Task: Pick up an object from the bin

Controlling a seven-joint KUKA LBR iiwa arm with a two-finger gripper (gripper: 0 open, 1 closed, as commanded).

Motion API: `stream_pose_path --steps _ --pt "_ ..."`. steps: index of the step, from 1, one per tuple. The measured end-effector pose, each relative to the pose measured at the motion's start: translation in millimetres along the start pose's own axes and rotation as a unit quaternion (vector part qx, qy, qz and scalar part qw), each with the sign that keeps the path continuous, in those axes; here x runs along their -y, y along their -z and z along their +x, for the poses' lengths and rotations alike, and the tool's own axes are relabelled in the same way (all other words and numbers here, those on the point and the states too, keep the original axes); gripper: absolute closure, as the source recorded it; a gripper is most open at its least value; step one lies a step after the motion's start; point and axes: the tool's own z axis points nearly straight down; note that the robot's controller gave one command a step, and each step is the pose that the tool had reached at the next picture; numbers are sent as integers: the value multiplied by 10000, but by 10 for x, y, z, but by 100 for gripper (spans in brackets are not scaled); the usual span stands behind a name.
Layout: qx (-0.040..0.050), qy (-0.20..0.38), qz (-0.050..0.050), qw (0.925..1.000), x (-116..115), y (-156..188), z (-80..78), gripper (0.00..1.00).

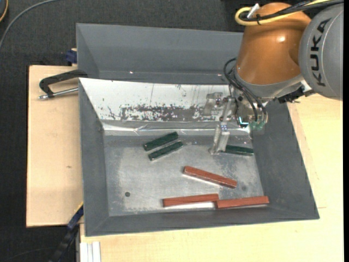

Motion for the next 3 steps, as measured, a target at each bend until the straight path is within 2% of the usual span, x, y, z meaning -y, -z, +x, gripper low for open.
stream_pose_path --steps 1,2,3 --pt "-17 -612 0 9981 151 -1238 737 0" --pt "7 -665 -3 9978 116 -1656 665 0" --pt "35 -668 -6 9978 117 -1628 652 100"
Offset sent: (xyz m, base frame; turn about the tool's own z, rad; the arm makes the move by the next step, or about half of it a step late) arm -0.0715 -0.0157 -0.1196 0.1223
